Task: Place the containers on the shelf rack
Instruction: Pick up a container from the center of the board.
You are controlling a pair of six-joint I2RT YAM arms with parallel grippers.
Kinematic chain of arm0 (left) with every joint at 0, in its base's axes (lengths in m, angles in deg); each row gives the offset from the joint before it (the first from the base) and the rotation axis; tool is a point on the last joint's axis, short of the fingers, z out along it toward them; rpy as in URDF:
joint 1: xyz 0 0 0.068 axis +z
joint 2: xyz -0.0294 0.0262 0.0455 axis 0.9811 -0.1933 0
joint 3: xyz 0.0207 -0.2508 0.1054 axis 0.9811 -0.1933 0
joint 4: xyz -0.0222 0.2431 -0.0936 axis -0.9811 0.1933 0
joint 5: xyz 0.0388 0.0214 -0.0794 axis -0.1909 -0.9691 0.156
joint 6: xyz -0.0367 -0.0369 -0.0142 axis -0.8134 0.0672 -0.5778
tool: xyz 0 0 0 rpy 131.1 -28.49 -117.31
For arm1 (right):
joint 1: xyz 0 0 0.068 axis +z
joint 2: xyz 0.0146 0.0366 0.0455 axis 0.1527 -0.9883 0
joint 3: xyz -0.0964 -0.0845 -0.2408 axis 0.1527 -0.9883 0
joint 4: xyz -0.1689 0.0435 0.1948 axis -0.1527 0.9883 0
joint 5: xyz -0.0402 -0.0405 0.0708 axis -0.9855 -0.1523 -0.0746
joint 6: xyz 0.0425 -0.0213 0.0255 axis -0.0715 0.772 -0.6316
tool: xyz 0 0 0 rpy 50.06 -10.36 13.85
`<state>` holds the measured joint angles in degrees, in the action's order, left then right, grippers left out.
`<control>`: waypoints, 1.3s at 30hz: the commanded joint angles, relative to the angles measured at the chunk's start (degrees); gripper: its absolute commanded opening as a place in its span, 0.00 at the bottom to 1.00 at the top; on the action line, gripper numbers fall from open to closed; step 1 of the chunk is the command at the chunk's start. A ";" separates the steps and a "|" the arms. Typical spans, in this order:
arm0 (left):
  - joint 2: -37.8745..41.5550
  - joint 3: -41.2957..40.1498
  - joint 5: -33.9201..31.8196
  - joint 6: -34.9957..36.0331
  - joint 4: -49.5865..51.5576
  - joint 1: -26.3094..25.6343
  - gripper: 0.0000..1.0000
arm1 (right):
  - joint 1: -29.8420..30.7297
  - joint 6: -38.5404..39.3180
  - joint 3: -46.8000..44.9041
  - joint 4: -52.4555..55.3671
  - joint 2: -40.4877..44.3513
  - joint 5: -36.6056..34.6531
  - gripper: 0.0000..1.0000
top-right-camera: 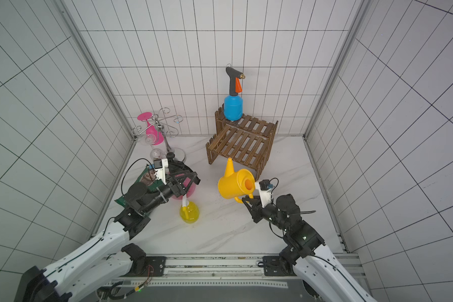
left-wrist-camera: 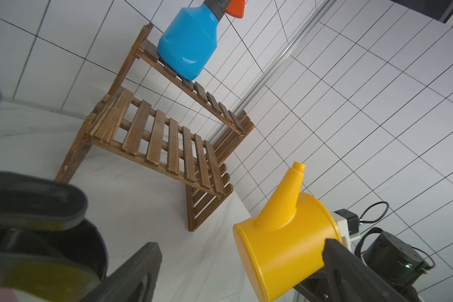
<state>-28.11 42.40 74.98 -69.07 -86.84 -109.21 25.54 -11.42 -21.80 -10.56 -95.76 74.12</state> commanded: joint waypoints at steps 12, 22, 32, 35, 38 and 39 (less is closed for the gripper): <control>-9.39 15.24 17.21 3.56 7.12 -3.96 0.98 | -11.07 -13.91 4.66 -23.68 -10.88 40.34 0.00; -14.03 22.01 19.08 9.09 14.08 -8.69 0.91 | -8.48 -12.59 5.63 -22.36 -12.52 41.42 0.00; -14.36 23.75 20.56 8.18 12.57 -11.62 0.64 | -5.17 -9.97 6.71 -19.81 -13.42 40.89 0.00; -14.42 23.48 20.31 6.58 10.51 -11.91 0.43 | -4.49 -9.48 6.80 -19.30 -13.09 40.39 0.00; -13.96 22.78 19.61 5.56 9.39 -11.99 0.30 | -4.19 -9.43 6.73 -19.29 -12.03 39.49 0.03; -13.67 22.34 19.20 5.07 8.75 -11.97 0.25 | -4.11 -9.43 6.64 -19.29 -11.71 39.10 0.07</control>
<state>-42.06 65.09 92.88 -61.77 -77.10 -119.54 20.52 -22.61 -17.56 -27.54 -108.53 115.06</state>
